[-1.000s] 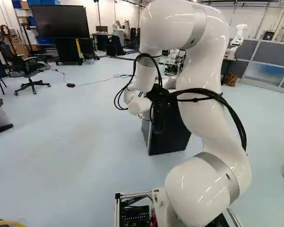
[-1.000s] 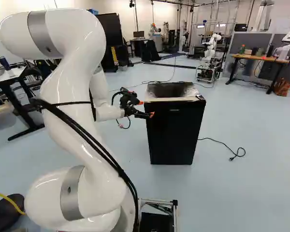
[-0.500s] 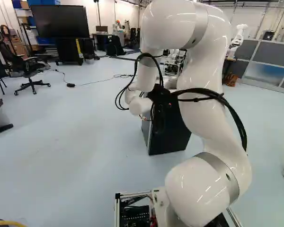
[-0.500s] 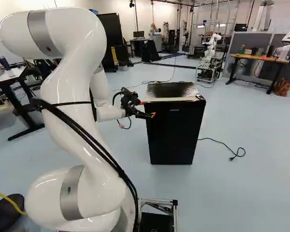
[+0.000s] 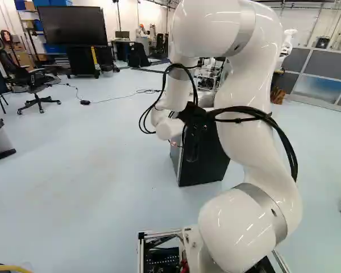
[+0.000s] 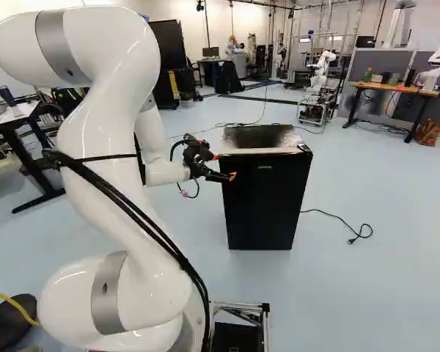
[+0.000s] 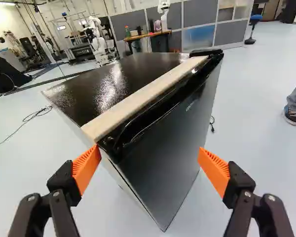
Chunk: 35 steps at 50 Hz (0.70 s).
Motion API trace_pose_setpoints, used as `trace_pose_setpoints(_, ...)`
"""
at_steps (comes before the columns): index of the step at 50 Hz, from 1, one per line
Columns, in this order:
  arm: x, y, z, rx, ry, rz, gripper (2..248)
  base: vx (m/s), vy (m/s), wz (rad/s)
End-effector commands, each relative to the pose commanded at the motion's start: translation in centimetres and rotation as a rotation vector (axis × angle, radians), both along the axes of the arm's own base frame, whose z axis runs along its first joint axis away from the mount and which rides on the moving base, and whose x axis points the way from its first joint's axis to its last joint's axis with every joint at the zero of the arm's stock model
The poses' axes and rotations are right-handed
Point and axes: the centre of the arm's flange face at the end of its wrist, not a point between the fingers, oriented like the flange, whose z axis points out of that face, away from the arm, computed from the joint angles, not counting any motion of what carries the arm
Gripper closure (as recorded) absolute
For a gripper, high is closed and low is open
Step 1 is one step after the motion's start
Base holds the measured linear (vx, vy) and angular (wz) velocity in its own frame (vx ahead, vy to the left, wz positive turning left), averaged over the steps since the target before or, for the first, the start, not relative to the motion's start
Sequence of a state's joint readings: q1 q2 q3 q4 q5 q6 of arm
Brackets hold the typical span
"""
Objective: Grab a drink from the fridge
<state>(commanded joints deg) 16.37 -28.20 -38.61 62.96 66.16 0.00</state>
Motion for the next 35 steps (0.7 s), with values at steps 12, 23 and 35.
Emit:
trace_pose_setpoints(12, -1.4, 0.0, 0.1, -0.004, 0.012, 0.008, 3, 0.000, 0.000, 0.000)
trace_pose_setpoints(23, -2.7, 0.2, 0.2, -0.007, 0.023, 0.023, 3, 0.000, 0.000, 0.000)
trace_pose_setpoints(35, -4.3, 0.6, 0.3, -0.011, 0.035, 0.043, 3, 0.000, 0.000, 0.000)
